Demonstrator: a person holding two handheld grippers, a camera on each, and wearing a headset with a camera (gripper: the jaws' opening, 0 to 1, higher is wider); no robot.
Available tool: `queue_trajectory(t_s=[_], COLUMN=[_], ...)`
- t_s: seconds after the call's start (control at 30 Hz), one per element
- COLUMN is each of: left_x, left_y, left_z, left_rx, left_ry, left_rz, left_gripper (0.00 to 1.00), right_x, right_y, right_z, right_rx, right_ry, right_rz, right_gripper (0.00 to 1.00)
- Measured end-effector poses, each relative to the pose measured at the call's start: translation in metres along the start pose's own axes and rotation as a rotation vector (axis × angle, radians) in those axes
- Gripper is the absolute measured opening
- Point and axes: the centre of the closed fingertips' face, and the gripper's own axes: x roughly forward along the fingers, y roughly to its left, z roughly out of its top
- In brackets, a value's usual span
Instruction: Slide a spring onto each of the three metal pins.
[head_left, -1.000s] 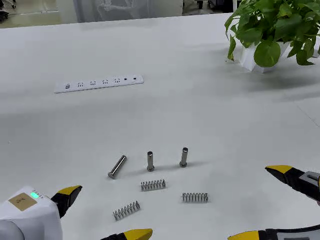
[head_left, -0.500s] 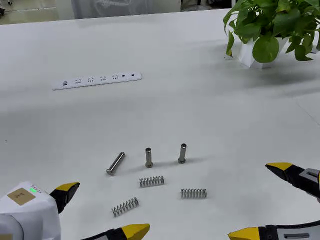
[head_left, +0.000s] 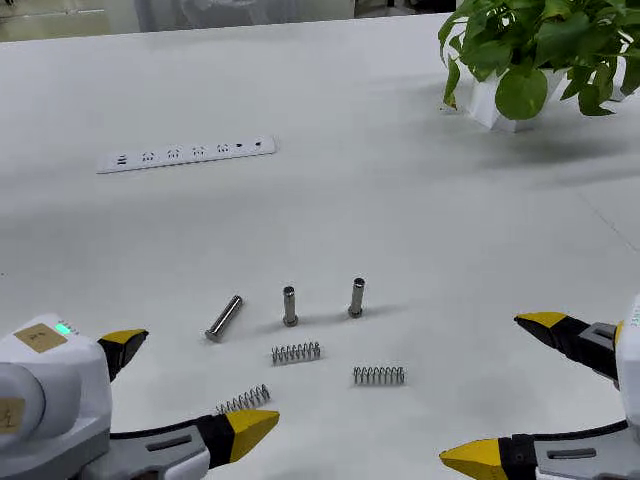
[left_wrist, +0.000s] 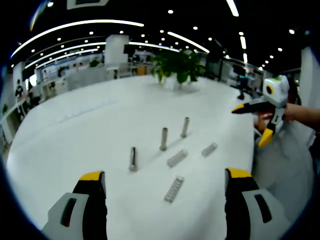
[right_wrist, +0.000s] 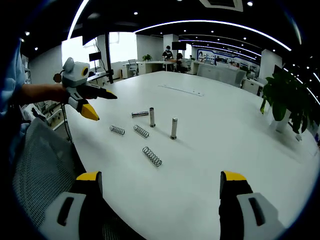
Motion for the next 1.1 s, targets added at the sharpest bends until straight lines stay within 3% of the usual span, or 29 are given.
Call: queue_trajectory(t_s=[0.63, 0.77, 0.87, 0.97, 1.1], left_x=[0.009, 0.011, 0.013, 0.014, 0.019], left_y=[0.025, 0.032, 0.036, 0.041, 0.048], left_z=[-0.001, -0.001, 0.002, 0.004, 0.006], left_rx=[0.065, 0.079, 0.086, 0.113, 0.177], left_ry=[0.133, 0.163, 0.169, 0.185, 0.237], left_rz=[-0.031, -0.040, -0.043, -0.042, -0.052], left_gripper=[1.00, 0.92, 0.95, 0.93, 0.92], right_x=[0.009, 0.012, 0.013, 0.015, 0.017], right_y=[0.008, 0.010, 0.013, 0.016, 0.019], right_z=[0.003, 0.004, 0.003, 0.001, 0.001], right_rx=[-0.005, -0.004, -0.006, -0.012, -0.015], right_ry=[-0.018, -0.024, -0.021, -0.012, -0.009], right_rz=[0.019, 0.026, 0.034, 0.043, 0.055], right_gripper=[0.98, 0.98, 0.98, 0.98, 0.98])
